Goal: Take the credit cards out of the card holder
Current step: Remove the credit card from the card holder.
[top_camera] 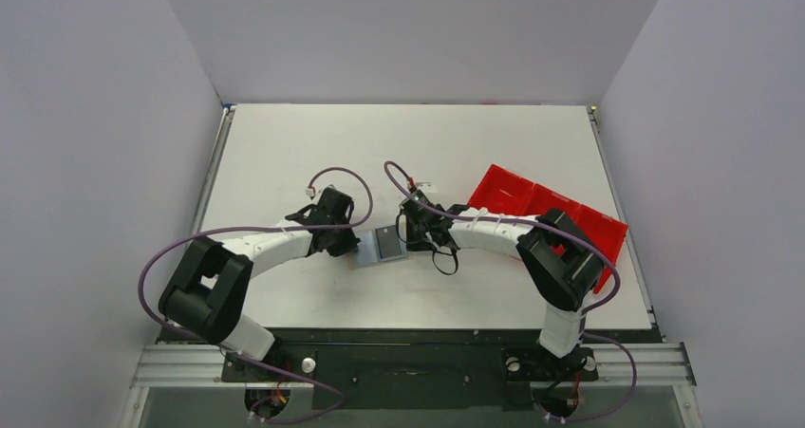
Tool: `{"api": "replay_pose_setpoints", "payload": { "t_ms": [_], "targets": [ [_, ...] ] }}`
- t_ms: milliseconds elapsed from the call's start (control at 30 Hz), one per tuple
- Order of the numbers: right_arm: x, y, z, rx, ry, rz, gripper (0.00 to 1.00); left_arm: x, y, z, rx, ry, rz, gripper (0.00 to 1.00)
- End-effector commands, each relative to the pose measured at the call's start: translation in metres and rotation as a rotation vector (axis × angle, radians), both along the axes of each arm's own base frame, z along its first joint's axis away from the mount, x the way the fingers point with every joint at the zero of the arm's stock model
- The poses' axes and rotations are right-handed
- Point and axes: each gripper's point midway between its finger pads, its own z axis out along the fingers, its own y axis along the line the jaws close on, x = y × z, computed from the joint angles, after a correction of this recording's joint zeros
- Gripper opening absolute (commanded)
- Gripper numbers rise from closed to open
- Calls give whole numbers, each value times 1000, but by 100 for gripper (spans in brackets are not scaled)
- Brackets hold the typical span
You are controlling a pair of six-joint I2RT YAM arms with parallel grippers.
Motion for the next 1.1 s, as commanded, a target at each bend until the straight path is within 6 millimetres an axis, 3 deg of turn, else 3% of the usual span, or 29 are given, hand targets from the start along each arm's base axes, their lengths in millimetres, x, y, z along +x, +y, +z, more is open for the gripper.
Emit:
{"api": "replay_pose_setpoints", "payload": {
  "t_ms": [0,133,267,500,600,767,933,1067],
  "targets": [
    [-4,-30,-10,-124,31,-20,0,-8,35,6,162,20,14,0],
    [-1,-28,-6,-119,25,-16,0,-11,37,-3,166,42,2,0],
    [4,-20,11,-91,-1,-8,0,-13,35,-12,162,63,-6,0],
    [13,-1,42,-49,-56,17,28,-16,35,-19,152,82,-5,0],
    [16,10,50,-30,-73,29,30,-17,34,-21,146,85,-4,0],
    [21,27,61,-5,-94,36,21,-18,32,-22,132,87,-3,0],
    [20,29,43,-28,-57,41,8,-18,31,-24,123,92,-4,0],
    [18,31,35,-36,-42,50,2,-19,29,-25,117,95,-7,0]
  ]
}}
